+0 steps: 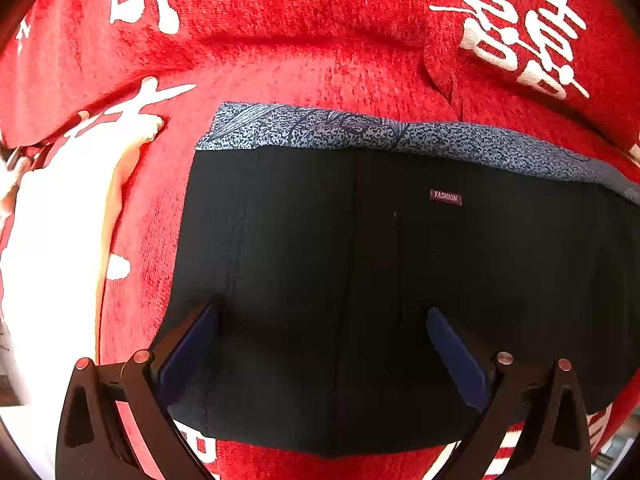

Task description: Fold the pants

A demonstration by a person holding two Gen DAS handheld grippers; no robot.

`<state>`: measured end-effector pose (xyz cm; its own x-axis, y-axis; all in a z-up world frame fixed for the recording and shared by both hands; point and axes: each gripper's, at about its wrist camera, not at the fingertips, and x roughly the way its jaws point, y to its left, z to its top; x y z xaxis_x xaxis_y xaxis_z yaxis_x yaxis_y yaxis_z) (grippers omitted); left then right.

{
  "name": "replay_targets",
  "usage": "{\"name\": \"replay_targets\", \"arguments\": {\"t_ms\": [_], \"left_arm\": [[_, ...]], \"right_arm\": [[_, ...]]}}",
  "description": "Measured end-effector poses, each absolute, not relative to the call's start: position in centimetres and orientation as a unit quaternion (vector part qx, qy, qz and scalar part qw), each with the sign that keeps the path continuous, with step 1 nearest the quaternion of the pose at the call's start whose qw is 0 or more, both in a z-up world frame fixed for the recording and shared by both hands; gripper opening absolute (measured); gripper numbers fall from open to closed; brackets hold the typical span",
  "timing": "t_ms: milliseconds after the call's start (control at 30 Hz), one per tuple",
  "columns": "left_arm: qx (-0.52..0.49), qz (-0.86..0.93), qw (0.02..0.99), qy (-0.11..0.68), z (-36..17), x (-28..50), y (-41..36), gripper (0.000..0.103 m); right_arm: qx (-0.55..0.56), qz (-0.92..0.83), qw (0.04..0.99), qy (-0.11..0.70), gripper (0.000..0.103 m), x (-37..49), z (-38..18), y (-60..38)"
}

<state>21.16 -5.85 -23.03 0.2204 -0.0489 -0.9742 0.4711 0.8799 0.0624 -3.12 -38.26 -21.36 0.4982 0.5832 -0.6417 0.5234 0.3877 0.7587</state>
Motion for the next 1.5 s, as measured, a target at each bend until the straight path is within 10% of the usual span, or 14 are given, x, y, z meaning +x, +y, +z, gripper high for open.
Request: {"name": "replay_targets", "arguments": {"t_ms": [867,1500], "left_arm": [[0.178,-0.254,0.729,0.611,-22.9,8.4,-18.7,0.103],[0.175,-0.189,0.757,0.6,-22.8,17.8,-26.5,0.103]], "right_arm": [[0.346,-0.121,0.743,0.56,0.024,-6.6,-19.5,-46.9],[0.307,-0.095,0.779,0.539,0.026,0.9,-18.7,-49.7]]}}
